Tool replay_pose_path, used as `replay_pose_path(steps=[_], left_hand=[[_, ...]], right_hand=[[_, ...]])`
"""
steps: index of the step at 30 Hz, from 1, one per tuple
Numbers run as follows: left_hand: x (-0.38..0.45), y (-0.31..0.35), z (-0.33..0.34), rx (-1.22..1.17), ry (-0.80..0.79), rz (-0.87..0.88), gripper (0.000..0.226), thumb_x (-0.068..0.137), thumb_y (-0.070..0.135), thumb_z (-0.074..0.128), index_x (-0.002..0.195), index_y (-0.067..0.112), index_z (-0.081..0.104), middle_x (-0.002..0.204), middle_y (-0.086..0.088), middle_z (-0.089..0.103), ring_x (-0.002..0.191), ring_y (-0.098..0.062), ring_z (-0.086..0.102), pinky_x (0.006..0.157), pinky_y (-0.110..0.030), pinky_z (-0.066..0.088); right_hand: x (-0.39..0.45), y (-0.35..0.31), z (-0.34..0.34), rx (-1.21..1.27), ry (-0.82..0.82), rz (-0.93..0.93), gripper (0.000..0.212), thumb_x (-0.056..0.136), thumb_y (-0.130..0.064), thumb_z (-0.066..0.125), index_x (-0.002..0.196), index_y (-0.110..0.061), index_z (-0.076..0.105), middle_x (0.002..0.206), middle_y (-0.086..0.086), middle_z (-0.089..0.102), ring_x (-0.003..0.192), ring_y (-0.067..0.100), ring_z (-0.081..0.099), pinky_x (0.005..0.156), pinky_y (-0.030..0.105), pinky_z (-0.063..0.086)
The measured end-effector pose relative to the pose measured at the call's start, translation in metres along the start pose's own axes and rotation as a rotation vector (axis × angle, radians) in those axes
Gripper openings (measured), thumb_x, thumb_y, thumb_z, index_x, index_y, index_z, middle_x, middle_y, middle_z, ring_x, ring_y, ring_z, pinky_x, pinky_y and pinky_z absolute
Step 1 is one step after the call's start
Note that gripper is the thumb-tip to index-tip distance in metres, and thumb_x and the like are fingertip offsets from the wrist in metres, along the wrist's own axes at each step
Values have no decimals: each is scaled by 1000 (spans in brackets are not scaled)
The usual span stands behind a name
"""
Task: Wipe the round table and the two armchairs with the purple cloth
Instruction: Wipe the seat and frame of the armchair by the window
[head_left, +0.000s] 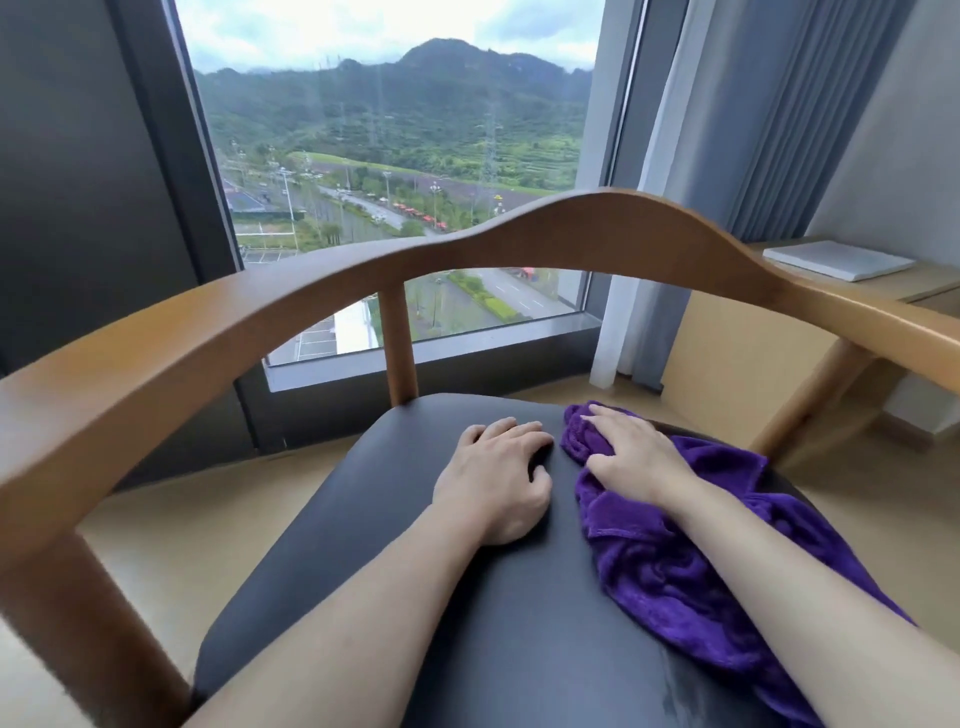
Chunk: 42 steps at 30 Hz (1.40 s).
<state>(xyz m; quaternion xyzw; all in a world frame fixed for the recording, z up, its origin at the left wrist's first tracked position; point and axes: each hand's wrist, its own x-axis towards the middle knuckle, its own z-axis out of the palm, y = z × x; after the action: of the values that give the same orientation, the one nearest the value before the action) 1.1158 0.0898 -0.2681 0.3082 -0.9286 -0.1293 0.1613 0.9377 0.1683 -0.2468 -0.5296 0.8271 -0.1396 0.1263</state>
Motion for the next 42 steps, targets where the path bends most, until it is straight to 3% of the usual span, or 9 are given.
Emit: replay_pose_path(steps=[5, 12, 15, 19, 21, 30, 37, 40, 42], left_hand=[[-11, 16, -11, 196, -88, -163, 56, 91, 49, 28, 140, 25, 42, 157, -3, 32, 145, -34, 22, 112, -68, 8], [-38, -11, -21, 183, -205, -33, 69, 92, 63, 23, 155, 36, 21, 166, 4, 13, 152, -25, 6, 117, -62, -1], [-34, -16, -16, 150, -140, -64, 68, 91, 60, 24, 153, 34, 25, 165, 6, 16, 152, -22, 7, 119, -60, -1], [-30, -18, -10, 164, -96, -116, 72, 87, 63, 22, 152, 34, 24, 166, 2, 14, 152, -25, 7, 120, -55, 0], [-29, -19, -8, 170, -82, -130, 73, 86, 64, 20, 152, 34, 24, 166, 2, 14, 152, -25, 7, 121, -53, 0], [-32, -20, -13, 181, -103, -115, 66, 92, 61, 22, 154, 40, 18, 166, 10, 10, 153, -17, 4, 123, -47, 2], [-32, -20, -12, 181, -83, -118, 66, 92, 62, 21, 154, 40, 18, 165, 13, 10, 153, -14, 4, 123, -45, 2], [-31, -19, -13, 177, -78, -123, 65, 92, 61, 23, 153, 40, 20, 165, 12, 11, 152, -15, 5, 123, -45, 3], [-31, -18, -13, 169, -79, -127, 66, 90, 61, 21, 153, 41, 21, 165, 11, 12, 152, -15, 5, 123, -46, 3]], right_hand=[[-42, 17, 3, 76, 106, -80, 49, 82, -6, 62, 130, -14, 64, 137, 1, 61, 129, 32, 48, 109, 44, 38], [-43, -5, -18, 175, 339, -84, 18, 63, -21, 43, 63, -11, 58, 60, 3, 60, 68, 33, 53, 60, 34, 41], [-2, -23, -25, 357, 474, -46, 27, 63, -25, 41, 74, -10, 61, 75, 5, 63, 77, 35, 53, 65, 38, 40], [48, -34, 8, 83, 70, 60, 49, 82, -35, 46, 129, -30, 59, 145, 10, 52, 140, 34, 38, 116, 51, 27], [53, -33, 21, -55, 18, 75, 65, 77, -46, 40, 141, -37, 49, 156, 4, 42, 148, 29, 27, 119, 53, 16], [-3, -37, 17, -21, 111, -113, 53, 82, -18, 51, 134, -23, 59, 139, -2, 52, 127, 28, 40, 109, 41, 35], [-20, -37, -18, 234, 244, -138, 29, 61, -19, 42, 71, -24, 70, 84, -6, 70, 88, 18, 61, 80, 32, 54], [14, -41, -36, 606, 421, -72, 33, 64, -24, 44, 84, -26, 70, 95, -3, 70, 94, 17, 61, 87, 31, 49], [34, -43, -21, 492, 230, -28, 55, 68, -35, 44, 117, -25, 67, 124, 5, 66, 119, 26, 56, 109, 43, 39]])
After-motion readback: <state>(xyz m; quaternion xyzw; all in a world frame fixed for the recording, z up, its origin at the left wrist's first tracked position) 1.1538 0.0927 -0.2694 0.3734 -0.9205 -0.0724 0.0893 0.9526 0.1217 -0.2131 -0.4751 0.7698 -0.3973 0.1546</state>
